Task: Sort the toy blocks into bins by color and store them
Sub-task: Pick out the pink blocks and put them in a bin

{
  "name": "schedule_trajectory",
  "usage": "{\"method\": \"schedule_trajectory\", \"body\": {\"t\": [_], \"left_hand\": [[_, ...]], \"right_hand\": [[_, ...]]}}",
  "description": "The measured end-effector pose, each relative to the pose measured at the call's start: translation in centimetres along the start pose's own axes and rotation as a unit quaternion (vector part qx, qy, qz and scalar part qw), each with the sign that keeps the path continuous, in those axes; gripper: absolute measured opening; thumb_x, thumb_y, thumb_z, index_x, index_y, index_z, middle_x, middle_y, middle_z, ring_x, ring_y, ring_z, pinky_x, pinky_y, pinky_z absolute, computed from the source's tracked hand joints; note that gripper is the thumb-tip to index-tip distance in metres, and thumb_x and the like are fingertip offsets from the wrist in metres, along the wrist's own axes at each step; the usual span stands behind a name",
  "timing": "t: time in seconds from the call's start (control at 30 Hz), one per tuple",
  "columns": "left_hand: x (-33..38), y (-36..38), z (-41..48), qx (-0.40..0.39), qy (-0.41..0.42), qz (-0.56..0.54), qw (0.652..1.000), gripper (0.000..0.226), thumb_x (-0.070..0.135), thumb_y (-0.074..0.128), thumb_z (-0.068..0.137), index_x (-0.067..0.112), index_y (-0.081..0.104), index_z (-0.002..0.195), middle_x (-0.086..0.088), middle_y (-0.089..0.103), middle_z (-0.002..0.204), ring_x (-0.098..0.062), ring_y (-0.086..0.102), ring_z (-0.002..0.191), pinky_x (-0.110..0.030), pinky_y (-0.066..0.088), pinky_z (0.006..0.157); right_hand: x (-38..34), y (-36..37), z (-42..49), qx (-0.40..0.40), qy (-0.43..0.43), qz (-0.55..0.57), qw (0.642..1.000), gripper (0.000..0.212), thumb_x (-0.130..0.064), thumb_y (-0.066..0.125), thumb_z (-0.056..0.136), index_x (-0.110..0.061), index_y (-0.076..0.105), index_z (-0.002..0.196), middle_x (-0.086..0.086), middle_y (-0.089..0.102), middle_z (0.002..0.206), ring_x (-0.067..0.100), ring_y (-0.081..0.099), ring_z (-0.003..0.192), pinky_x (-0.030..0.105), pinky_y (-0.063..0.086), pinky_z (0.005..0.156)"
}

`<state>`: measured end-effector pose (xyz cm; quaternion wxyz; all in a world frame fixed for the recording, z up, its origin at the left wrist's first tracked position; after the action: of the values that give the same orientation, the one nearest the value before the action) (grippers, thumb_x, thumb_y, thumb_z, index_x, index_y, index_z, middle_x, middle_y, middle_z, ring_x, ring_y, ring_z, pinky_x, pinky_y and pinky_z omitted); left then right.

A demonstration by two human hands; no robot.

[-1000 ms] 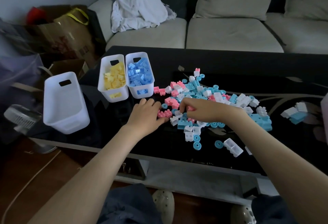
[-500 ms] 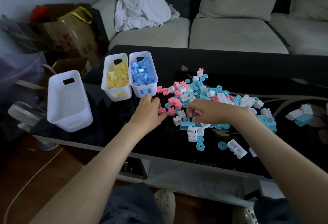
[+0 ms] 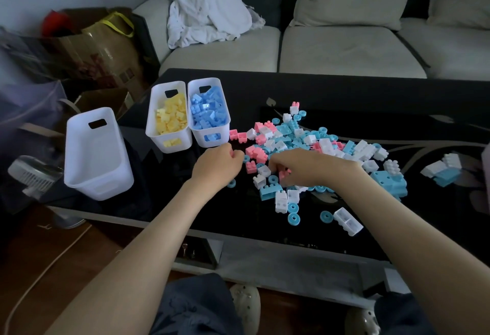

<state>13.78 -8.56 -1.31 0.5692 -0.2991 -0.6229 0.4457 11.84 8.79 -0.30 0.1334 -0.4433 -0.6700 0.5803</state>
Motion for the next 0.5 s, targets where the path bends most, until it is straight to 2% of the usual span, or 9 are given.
{"method": "schedule_trajectory", "body": {"t": [0.13,0.2,0.3,0.4,0.5], "left_hand": [[0.8,-0.1,0.1,0.021,0.041,0.115,0.992,0.040,0.041,0.037,0.090,0.019,0.038,0.058,0.004,0.046,0.060,-0.014,0.044,0.057,-0.028,0.029,0.051],[0.9,-0.2,0.3,0.034,0.059,0.161,0.985,0.042,0.047,0.037,0.091,0.020,0.039,0.058,0.006,0.046,0.061,-0.017,0.048,0.062,-0.028,0.032,0.052],[0.8,0.0,0.2,0.033,0.086,0.114,0.989,0.033,0.041,0.043,0.091,0.019,0.041,0.066,0.006,0.048,0.064,-0.020,0.050,0.065,-0.028,0.030,0.051],[1.1,0.0,-0.2,0.025,0.127,0.077,0.989,0.012,0.035,0.046,0.091,0.024,0.050,0.088,0.009,0.055,0.075,-0.016,0.051,0.067,-0.028,0.033,0.054],[1.3,0.2,-0.5,0.013,0.169,0.096,0.981,0.018,0.036,0.045,0.092,0.032,0.054,0.107,0.012,0.055,0.081,-0.012,0.052,0.071,-0.026,0.030,0.052]], "right_hand": [[0.2,-1.0,-0.2,0.056,-0.013,0.021,0.998,0.017,-0.013,0.053,0.088,-0.019,0.058,0.103,-0.006,0.054,0.100,0.015,0.056,0.091,0.030,0.049,0.080],[0.8,-2.2,-0.4,0.125,-0.007,0.036,0.991,0.015,-0.016,0.051,0.089,-0.019,0.058,0.102,-0.008,0.047,0.098,0.008,0.052,0.086,0.026,0.045,0.077],[2.2,-3.0,-0.4,0.209,0.026,0.035,0.977,0.005,-0.019,0.050,0.090,-0.017,0.054,0.091,-0.005,0.040,0.094,0.008,0.048,0.073,0.025,0.041,0.070],[3.0,-2.2,0.2,0.185,0.045,0.035,0.981,0.018,-0.023,0.053,0.091,-0.020,0.044,0.076,-0.005,0.040,0.087,0.011,0.044,0.070,0.024,0.038,0.066],[3.0,-1.4,0.7,0.144,0.038,0.053,0.987,0.021,-0.027,0.059,0.089,-0.022,0.043,0.077,-0.007,0.045,0.087,0.011,0.046,0.074,0.021,0.035,0.062]]}}
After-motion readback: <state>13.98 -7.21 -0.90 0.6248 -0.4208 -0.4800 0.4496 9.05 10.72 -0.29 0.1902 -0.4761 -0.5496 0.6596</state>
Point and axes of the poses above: each hand's wrist, its own z-axis towards the middle knuckle, its own y-axis out of the palm, x = y × z, the point moved 5 cm from there along z, towards the middle knuckle
